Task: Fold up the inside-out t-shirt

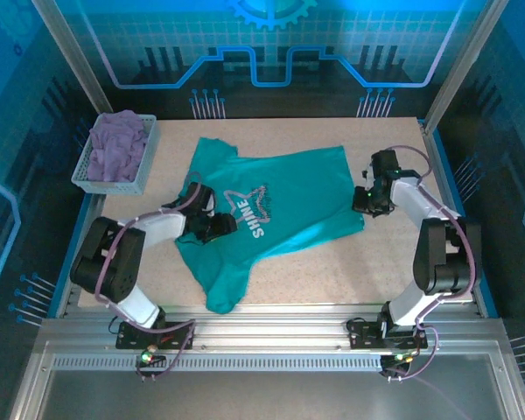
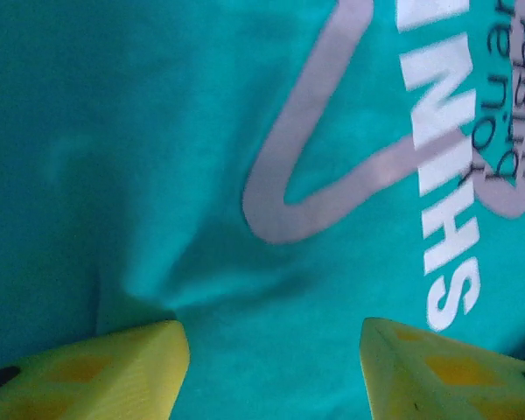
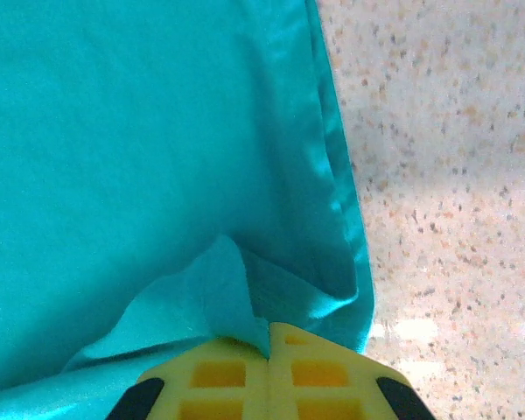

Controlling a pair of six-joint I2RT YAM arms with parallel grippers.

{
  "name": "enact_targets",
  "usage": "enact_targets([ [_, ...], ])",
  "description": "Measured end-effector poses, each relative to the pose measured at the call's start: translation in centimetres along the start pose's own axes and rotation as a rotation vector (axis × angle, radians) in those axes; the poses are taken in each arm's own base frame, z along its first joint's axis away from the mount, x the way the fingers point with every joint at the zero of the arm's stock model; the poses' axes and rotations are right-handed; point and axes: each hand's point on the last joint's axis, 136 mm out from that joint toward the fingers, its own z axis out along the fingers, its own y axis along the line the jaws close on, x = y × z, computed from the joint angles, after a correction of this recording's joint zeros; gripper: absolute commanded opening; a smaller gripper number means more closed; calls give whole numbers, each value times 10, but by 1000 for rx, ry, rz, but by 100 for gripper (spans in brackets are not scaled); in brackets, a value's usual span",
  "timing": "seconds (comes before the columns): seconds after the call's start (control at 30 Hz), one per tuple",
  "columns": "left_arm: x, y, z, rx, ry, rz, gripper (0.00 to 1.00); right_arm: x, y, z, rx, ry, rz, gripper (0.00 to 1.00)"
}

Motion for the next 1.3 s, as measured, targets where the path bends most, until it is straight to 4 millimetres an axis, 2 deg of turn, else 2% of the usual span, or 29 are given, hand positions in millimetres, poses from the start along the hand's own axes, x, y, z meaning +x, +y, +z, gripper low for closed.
enact_targets([
  [0.17, -51, -17, 19, 24, -34, -19, 59, -24, -6, 3, 21, -24, 19, 0],
  [0.37, -93, -40, 31, 48, -63, -5, 60, -54, -24, 7, 65, -50, 57, 0],
  [0.47, -108, -54, 21, 68, -95, 21, 61, -64, -25, 5, 69, -67, 58, 0],
  [0.57, -108, -64, -7, 85, -147, 60, 62, -64, -24, 4, 66, -68, 58, 0],
  [0.67, -80, -72, -47, 87, -206, 128, 62, -59, -24, 6, 65, -57, 59, 0],
  [0.73, -42, -88, -61, 93, -209, 215, 60, -52, -25, 9, 61, -41, 60, 0],
  [0.83, 30, -109, -51, 90, -118, 368, 57, -44, -24, 13, 51, -18, 61, 0],
  [0.87, 50, -108, -45, 69, -81, 406, 57, -43, -23, 13, 51, -15, 60, 0],
  [0.93, 83, -95, -33, -12, -18, 465, 55, -42, -21, 14, 44, -14, 56, 0],
  [1.03, 105, -74, -21, -138, 28, 526, 51, -42, -17, 14, 37, -12, 49, 0],
  [1.2, 116, -48, -2, -290, 64, 580, 39, -41, -13, 14, 26, -11, 43, 0],
  [1.3, 115, -46, 7, -327, 66, 592, 27, -41, -12, 14, 21, -10, 43, 0],
])
